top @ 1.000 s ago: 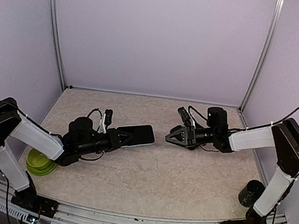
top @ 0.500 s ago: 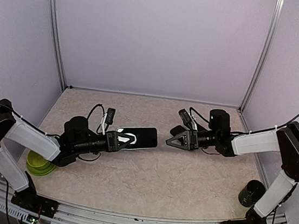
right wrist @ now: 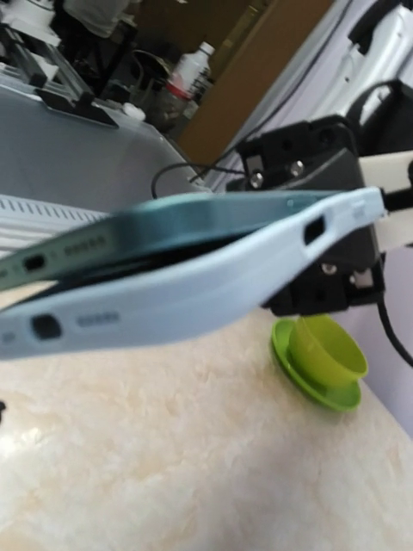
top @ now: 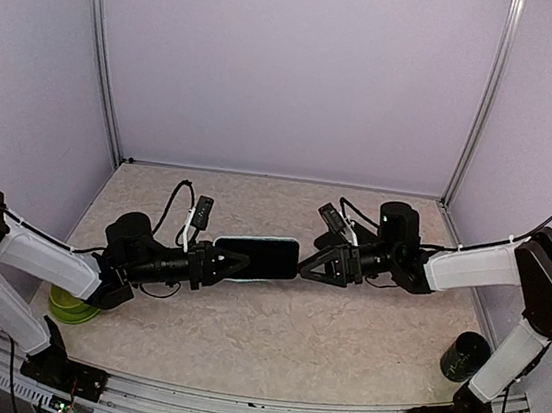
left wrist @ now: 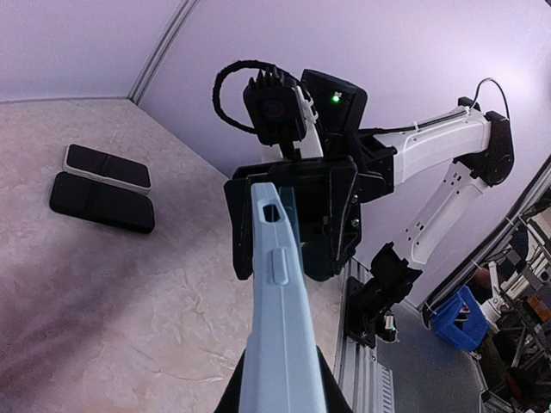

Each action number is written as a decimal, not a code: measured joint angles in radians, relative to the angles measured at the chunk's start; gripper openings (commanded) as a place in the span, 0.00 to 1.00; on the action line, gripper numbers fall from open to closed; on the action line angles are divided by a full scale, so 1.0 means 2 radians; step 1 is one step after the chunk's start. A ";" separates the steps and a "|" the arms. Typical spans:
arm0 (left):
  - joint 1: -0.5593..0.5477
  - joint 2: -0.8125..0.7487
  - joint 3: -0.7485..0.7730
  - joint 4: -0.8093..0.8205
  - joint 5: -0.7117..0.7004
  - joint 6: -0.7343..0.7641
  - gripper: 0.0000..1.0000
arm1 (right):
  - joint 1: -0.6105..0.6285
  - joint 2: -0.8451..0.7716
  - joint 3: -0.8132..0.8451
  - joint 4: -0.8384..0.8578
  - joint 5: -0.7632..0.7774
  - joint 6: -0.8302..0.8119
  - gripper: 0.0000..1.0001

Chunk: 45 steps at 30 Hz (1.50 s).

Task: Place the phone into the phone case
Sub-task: Press the corner of the phone case at the bottom right corner of the phone case.

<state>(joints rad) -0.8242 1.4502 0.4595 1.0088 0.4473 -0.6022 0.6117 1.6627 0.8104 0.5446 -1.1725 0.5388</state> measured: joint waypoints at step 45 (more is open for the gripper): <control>-0.001 0.031 0.004 0.042 0.101 -0.003 0.11 | 0.020 -0.005 -0.011 0.082 -0.066 0.030 0.06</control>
<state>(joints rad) -0.8265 1.5124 0.4671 1.0920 0.6491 -0.6086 0.6525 1.6527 0.7891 0.7090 -1.3041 0.5991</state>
